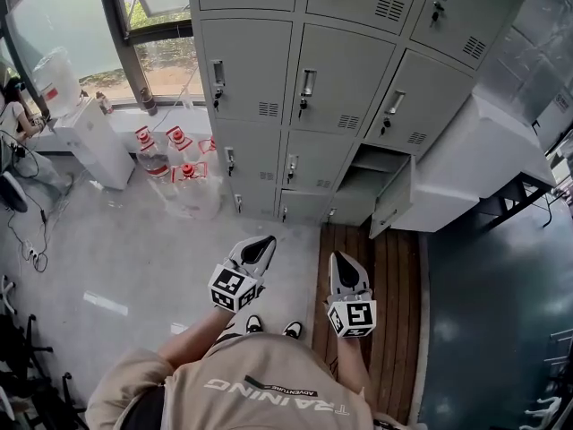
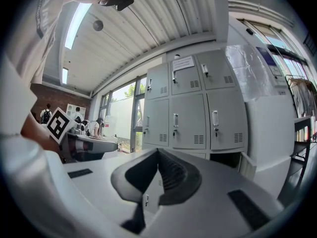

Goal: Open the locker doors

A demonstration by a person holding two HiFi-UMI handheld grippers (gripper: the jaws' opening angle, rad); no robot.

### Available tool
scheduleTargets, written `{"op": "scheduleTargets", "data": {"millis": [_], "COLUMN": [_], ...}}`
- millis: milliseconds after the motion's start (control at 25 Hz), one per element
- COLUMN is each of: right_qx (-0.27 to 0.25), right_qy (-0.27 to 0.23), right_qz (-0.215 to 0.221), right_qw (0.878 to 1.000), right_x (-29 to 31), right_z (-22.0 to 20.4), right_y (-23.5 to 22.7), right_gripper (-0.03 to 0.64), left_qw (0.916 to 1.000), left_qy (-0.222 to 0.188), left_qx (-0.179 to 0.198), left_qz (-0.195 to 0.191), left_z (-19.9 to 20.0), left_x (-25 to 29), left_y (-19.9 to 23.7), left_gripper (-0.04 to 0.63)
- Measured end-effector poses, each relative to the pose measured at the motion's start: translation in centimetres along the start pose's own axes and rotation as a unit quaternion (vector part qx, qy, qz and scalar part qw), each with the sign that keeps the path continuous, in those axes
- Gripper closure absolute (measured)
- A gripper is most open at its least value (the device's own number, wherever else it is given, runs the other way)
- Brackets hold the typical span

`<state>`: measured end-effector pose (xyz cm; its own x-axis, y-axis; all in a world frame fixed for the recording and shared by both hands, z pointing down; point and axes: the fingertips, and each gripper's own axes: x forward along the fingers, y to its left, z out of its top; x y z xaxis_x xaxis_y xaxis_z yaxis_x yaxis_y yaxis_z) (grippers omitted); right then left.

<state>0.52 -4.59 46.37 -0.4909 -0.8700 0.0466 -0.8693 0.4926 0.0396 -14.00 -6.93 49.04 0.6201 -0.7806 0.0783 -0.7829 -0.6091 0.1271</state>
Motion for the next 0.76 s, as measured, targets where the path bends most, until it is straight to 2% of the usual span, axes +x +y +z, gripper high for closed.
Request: {"op": "scheduleTargets", "data": {"millis": [280,520,760], "right_qx": [-0.006,-0.031,-0.021], "right_qy": [-0.003,-0.001,0.011], "right_qz": [0.009,0.019,0.010], "right_qw": [1.000,0.999,1.000], "right_x": [0.3,0.3,-0.3], "right_z": [0.0,0.3,-0.6], "right_y": [1.1,1.6,1.7], "right_gripper": [0.606,0.606,0.606], "left_qw": [0.9999,0.9997,0.9991], "left_qy": [0.011,0.014,0.027], "left_qx": [0.007,0.009,0.009], "left_qz": [-0.007,-0.015,-0.031], "left_z": [-0.3,-0.4,-1.3], "left_x": [0.0,0.6,0.4], "left_y": [0.3,0.4,-0.3], "left_gripper": [0.588,0.588,0.588]}}
